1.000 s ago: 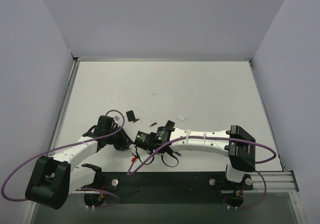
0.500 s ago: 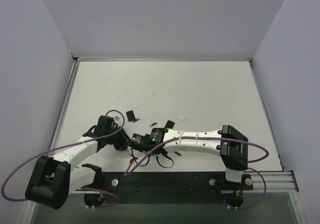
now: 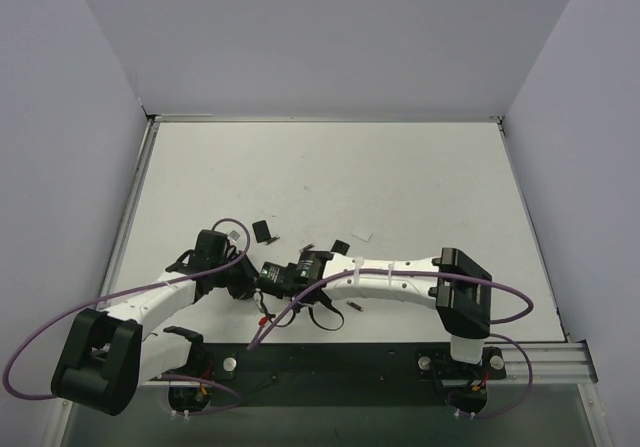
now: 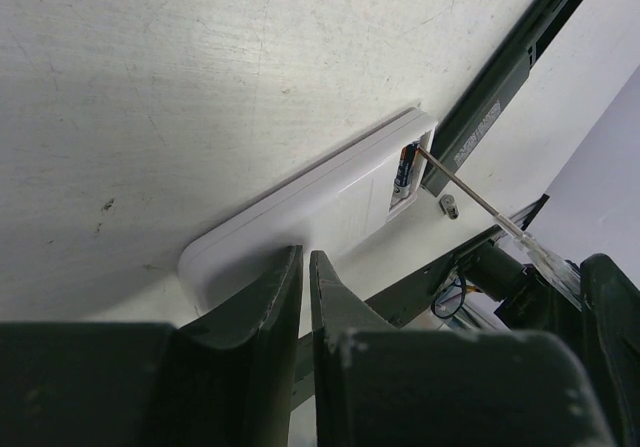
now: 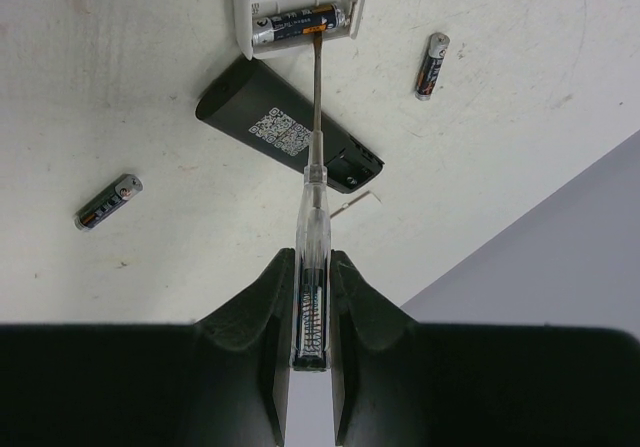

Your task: Unload the batteries from the remote control

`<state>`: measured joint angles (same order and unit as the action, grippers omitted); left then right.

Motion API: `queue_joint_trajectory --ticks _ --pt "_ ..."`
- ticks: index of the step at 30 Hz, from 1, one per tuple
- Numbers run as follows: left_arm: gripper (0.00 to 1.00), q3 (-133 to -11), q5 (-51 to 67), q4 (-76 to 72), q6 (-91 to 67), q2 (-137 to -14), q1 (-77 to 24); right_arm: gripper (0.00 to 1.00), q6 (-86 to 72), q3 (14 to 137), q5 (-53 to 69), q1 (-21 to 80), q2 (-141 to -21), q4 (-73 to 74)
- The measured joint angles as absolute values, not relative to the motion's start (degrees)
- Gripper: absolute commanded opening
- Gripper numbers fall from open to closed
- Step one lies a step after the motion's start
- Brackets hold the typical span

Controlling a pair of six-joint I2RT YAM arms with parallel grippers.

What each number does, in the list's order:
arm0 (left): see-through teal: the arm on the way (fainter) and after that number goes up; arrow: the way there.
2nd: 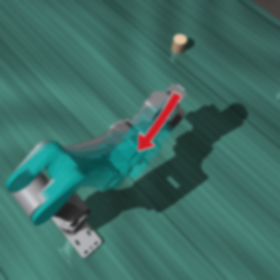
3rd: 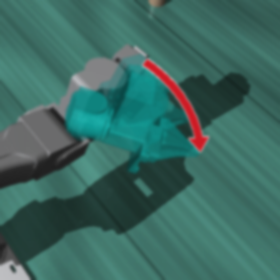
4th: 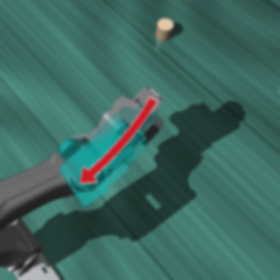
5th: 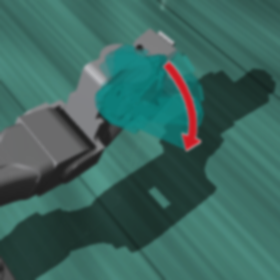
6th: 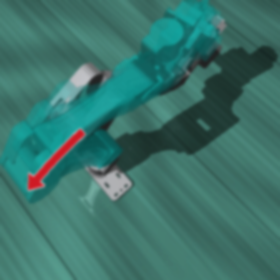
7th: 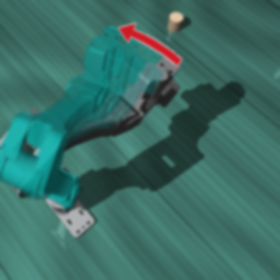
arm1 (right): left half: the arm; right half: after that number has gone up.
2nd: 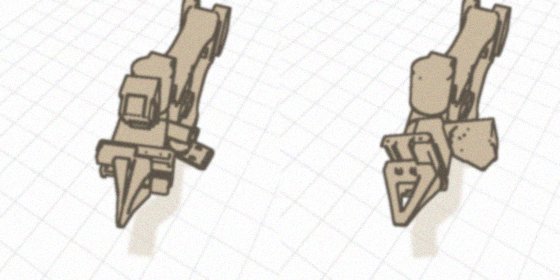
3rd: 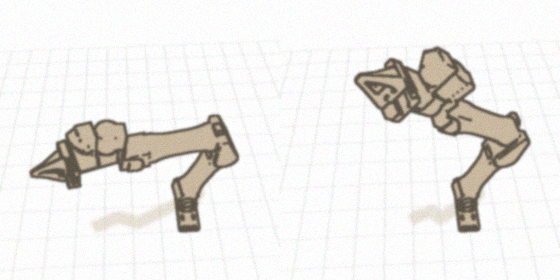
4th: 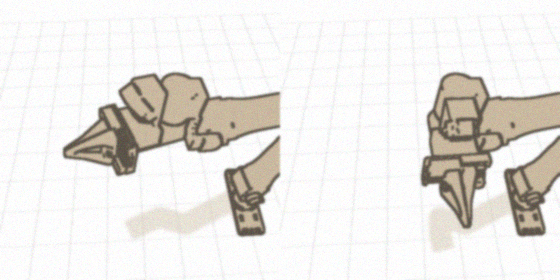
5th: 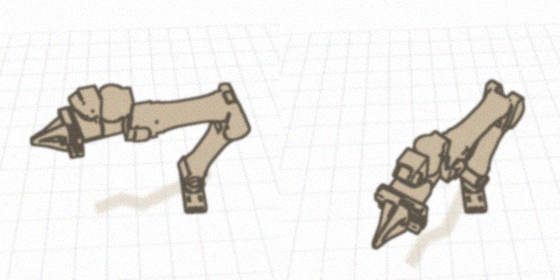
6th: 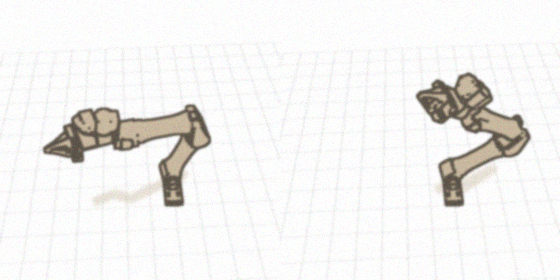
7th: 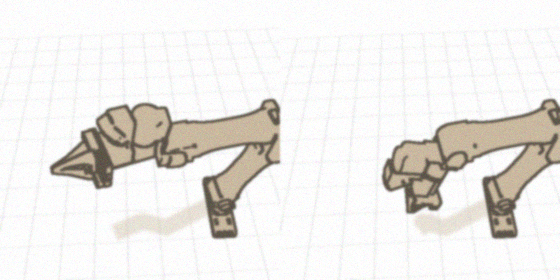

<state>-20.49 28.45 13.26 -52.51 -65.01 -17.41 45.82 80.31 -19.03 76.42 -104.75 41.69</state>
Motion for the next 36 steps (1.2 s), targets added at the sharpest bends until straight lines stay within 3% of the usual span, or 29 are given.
queue_joint_trajectory --ticks 14,27,36 --pt "0.19 -20.71 28.8 12.05 -52.53 -66.22 -17.41 0.0 49.45 77.67 -4.1 67.55 -101.38 37.93" --pt "0.19 -21.23 28.82 11.07 -52.51 -67.72 -17.41 0.0 49.15 64.03 13.69 56.25 -93.45 25.41" --pt "0.19 -21.91 28.73 10.92 -52.45 -68.62 -17.41 0.0 47.31 62.57 19.05 54.19 -93.65 23.22"
